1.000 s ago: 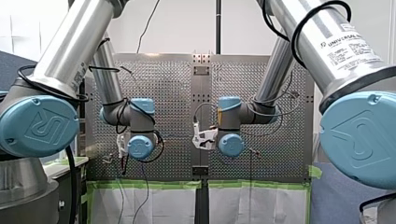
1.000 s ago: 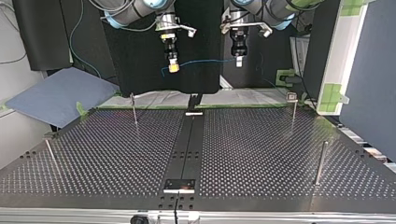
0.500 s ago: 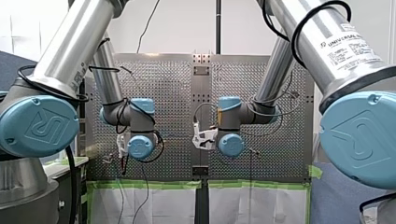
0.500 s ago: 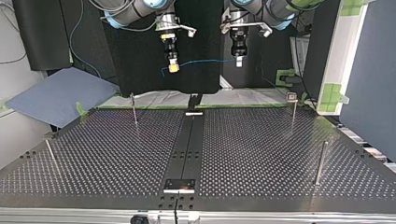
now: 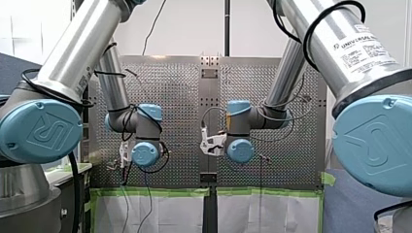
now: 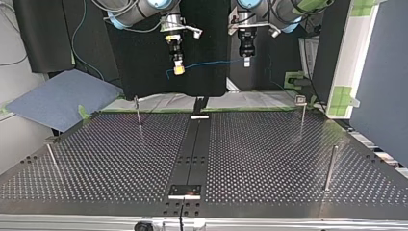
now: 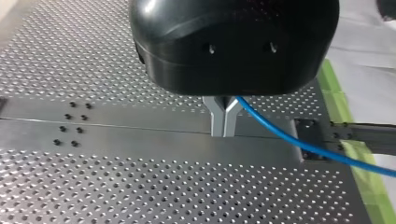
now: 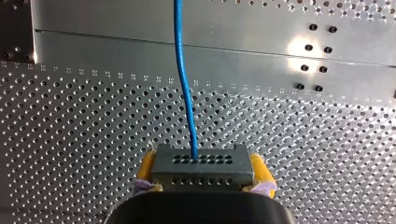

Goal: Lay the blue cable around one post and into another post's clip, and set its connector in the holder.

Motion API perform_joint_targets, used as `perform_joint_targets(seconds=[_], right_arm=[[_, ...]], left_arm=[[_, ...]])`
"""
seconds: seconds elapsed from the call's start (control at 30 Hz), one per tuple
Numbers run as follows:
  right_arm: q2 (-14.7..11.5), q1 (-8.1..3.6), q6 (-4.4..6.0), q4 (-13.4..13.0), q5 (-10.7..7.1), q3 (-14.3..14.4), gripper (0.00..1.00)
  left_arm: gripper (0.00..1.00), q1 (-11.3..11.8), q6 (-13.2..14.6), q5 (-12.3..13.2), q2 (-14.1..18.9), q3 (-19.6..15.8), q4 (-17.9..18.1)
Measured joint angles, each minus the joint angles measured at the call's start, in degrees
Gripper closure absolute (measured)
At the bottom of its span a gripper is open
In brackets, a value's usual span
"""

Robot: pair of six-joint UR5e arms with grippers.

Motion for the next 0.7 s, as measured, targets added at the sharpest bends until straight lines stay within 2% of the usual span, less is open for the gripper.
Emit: perform_joint_targets(seconds=[0.4,0.57,0.7], right_arm=[[0.06,0.06,0.00,0.06,-0.05,-0.06,1.00],[1.77,1.53,0.00,1.77,-1.49,-0.86,1.00],[3.57,2.00,0.00,3.68,-1.93,-1.02,1.00]], left_arm=[[1.00,0.00,0.00,0.00,-0.02,0.02,-0.70],[1.00,0.00,0.00,0.00,-0.02,0.02,-0.70],[1.00,0.00,0.00,0.00,-0.02,0.02,-0.70]])
